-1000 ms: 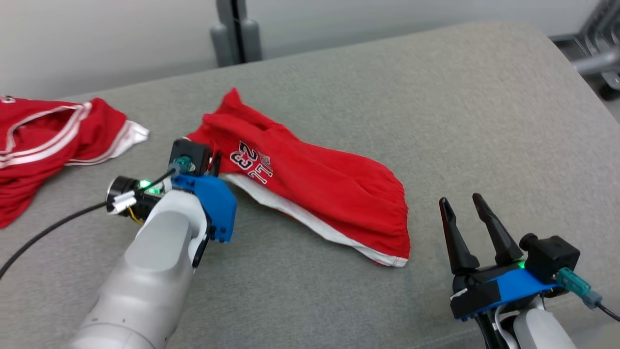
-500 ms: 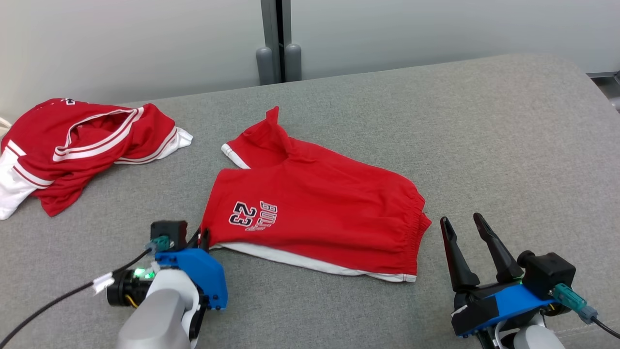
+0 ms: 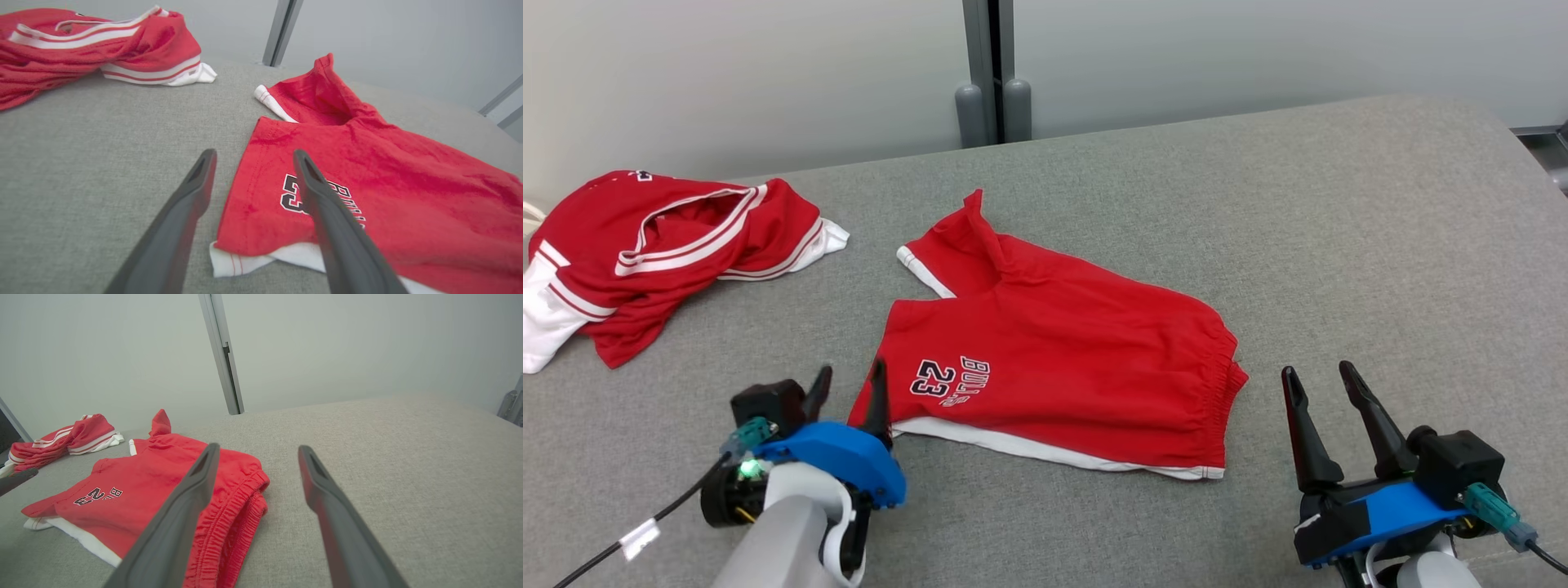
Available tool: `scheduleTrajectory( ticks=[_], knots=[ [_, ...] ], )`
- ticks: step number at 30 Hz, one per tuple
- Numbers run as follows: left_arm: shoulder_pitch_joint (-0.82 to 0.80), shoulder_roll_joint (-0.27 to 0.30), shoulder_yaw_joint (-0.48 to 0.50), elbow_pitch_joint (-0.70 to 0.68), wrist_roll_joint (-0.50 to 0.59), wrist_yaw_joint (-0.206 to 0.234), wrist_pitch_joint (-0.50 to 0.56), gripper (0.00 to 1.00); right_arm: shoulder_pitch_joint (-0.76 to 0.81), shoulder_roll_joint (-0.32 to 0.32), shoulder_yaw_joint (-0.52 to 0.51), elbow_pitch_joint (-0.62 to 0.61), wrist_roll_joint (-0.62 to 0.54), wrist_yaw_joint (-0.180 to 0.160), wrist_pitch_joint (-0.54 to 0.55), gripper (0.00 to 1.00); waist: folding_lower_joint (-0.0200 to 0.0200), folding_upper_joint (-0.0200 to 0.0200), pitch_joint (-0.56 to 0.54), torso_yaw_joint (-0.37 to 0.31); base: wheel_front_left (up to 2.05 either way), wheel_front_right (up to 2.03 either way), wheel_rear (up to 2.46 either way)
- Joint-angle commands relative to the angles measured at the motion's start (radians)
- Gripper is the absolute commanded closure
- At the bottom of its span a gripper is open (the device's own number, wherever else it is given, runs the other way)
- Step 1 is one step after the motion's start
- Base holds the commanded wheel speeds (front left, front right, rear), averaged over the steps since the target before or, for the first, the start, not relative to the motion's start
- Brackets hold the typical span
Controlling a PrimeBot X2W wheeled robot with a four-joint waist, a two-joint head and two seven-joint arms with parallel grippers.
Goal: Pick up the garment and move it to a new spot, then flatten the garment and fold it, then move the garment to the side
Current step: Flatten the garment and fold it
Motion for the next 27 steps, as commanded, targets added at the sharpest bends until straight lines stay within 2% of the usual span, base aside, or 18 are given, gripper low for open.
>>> scheduleTrajectory(
  ticks=[1, 6, 9, 18, 27],
  knots=[
    [0.018, 0.013, 0.019, -0.053, 0.015, 0.014, -0.006, 0.0, 0.01, 0.004, -0.004, -0.004, -0.01, 0.0, -0.006, 0.0, 0.0, 0.0001, -0.002, 0.001, 0.0, 0.0, 0.0],
    [0.136, 0.032, 0.086, -0.297, 0.089, 0.062, -0.007, 0.0, 0.013, 0.013, -0.018, -0.014, -0.052, 0.0, -0.011, 0.0, 0.0, 0.0001, -0.021, 0.009, 0.0, 0.0, 0.0],
    [0.208, 0.029, 0.117, -0.387, 0.126, 0.067, -0.007, 0.0, 0.023, 0.017, -0.027, -0.017, -0.064, 0.0, -0.012, 0.0, 0.0, 0.0001, -0.036, 0.019, 0.0, 0.0, 0.0],
    [0.361, 0.0, 0.181, -0.483, 0.19, 0.072, -0.007, 0.0, 0.06, 0.02, -0.035, -0.019, -0.095, 0.0, -0.012, 0.0, 0.0, 0.0001, -0.098, 0.059, 0.0, 0.0, 0.0],
    [0.408, -0.019, 0.218, -0.517, 0.231, 0.063, -0.007, 0.0, 0.081, 0.02, -0.021, -0.014, -0.099, 0.0, -0.012, 0.0, 0.0, 0.0001, -0.114, 0.07, 0.0, 0.0, 0.0]
  ],
)
